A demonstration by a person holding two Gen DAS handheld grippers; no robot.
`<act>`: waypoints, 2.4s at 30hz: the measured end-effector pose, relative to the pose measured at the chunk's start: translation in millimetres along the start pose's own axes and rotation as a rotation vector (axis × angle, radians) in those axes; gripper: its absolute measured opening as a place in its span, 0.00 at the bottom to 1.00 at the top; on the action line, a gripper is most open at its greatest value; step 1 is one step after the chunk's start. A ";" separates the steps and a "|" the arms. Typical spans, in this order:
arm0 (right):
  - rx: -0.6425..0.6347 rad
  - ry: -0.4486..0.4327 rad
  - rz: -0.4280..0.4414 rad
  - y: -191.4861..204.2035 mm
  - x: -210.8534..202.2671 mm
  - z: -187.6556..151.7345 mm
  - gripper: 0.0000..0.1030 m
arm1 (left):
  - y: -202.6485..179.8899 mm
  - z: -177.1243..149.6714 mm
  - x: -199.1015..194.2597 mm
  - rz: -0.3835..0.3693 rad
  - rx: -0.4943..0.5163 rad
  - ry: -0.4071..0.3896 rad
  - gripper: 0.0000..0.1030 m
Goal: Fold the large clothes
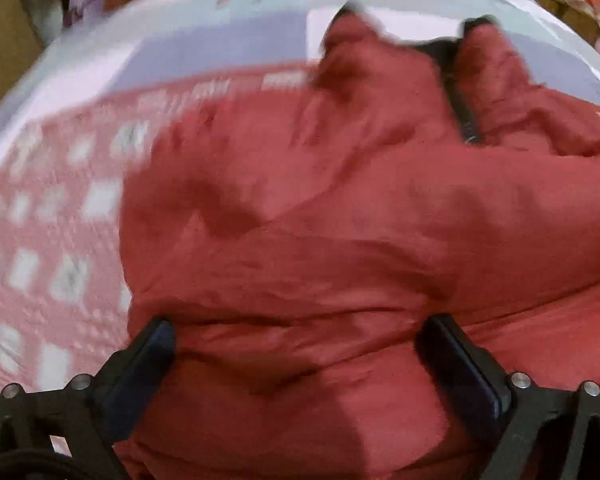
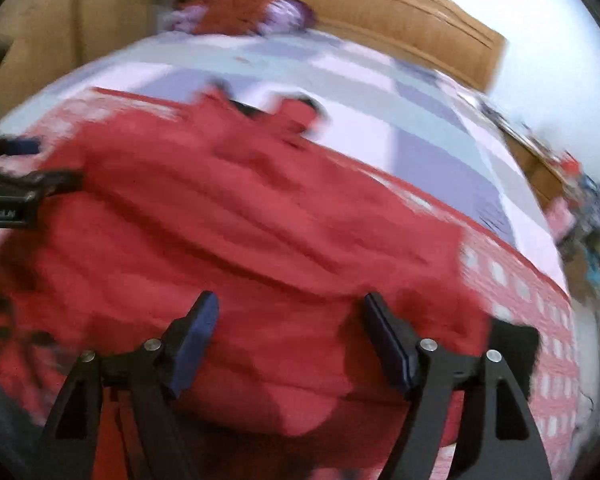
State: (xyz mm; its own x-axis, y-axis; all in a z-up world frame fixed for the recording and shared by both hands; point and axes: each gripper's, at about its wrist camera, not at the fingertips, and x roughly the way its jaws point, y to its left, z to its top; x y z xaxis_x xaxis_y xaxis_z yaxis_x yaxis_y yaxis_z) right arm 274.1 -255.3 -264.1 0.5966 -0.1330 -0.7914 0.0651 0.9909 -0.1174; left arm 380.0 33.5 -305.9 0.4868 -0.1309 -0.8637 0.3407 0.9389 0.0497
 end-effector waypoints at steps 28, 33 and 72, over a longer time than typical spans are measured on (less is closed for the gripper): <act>0.125 -0.146 -0.021 1.1 -60.4 -13.0 0.72 | -2.0 -3.3 -47.7 0.070 0.177 -0.158 0.97; 0.259 -0.147 -0.191 -33.9 -72.9 -20.4 0.72 | 30.2 -11.0 -21.1 0.029 0.072 -0.052 1.00; 0.233 0.164 -0.038 25.6 -182.6 -259.2 0.79 | 112.9 -273.0 -189.7 -0.015 -0.111 0.004 0.99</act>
State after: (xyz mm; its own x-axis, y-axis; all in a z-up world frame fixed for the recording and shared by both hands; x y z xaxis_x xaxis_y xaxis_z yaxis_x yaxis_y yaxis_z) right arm -40.5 -210.5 -278.0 0.4545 -0.1524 -0.8776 0.2783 0.9602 -0.0226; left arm 106.5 251.2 -273.3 0.4790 -0.1437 -0.8660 0.2563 0.9664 -0.0186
